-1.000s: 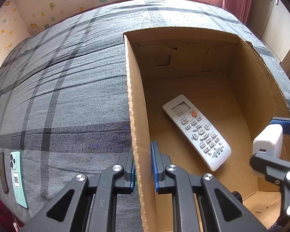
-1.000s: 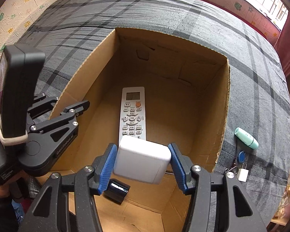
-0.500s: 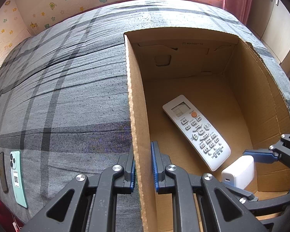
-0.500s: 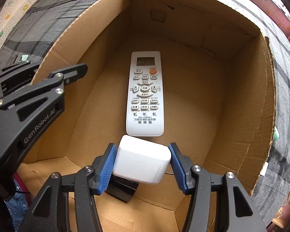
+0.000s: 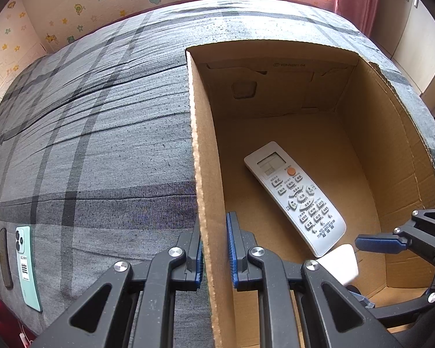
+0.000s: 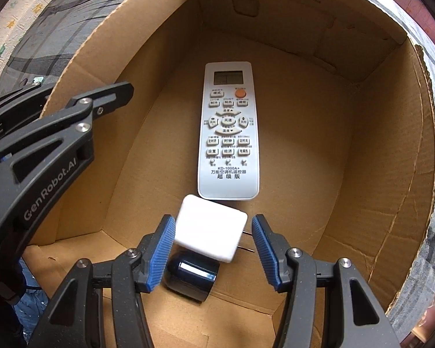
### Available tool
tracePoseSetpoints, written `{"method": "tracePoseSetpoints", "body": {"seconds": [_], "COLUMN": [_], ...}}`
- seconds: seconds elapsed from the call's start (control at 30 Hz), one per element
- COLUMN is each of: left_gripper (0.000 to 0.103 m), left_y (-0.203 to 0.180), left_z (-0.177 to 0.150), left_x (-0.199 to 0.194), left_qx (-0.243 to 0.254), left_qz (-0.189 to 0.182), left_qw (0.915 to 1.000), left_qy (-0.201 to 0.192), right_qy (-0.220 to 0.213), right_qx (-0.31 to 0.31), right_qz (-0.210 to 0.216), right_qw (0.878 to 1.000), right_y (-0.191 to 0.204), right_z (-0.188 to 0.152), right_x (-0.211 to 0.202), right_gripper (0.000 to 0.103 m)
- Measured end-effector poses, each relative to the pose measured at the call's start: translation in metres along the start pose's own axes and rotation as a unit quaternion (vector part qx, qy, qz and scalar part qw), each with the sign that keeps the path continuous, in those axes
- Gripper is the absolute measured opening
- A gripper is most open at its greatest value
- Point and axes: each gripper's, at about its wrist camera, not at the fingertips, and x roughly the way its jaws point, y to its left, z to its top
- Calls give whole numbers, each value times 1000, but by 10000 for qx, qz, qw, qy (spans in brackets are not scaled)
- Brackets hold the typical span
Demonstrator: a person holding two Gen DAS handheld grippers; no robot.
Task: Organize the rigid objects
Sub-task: 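Lower the charger block into the box and open the right tool, then withdraw the right tool from the box toward the small white plug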
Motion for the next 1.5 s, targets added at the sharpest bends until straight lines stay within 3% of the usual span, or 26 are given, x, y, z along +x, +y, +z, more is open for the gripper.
{"method": "tracePoseSetpoints", "body": {"seconds": [0.1, 0.27, 0.43, 0.87, 1.03, 1.17, 1.5], "left_gripper": [15, 15, 15, 15, 15, 15, 15], "left_y": [0, 0, 0, -2, -3, -3, -4], "left_z": [0, 0, 0, 1, 0, 1, 1], "left_x": [0, 0, -1, -1, -1, -1, -2], "left_qx": [-3, 3, 7, 38, 47, 29, 30], "left_qz": [-1, 7, 12, 67, 76, 66, 63], "left_qw": [10000, 10000, 10000, 10000, 10000, 10000, 10000], "left_qy": [0, 3, 4, 16, 16, 16, 14], "right_qy": [-14, -163, -264, -663, -800, -923, -1164], "right_qx": [-36, -176, -211, -329, -351, -302, 25], "right_qz": [10, -59, -86, -53, -101, 4, -232], "right_qw": [10000, 9997, 9994, 9972, 9961, 9953, 9929], "right_y": [4, 11, 16, 18, 15, 7, -28], "right_z": [-3, -9, -13, -29, -36, -39, -50], "right_x": [-3, -9, -19, -65, -81, -97, -120], "right_gripper": [59, 72, 76, 98, 103, 103, 103]}}
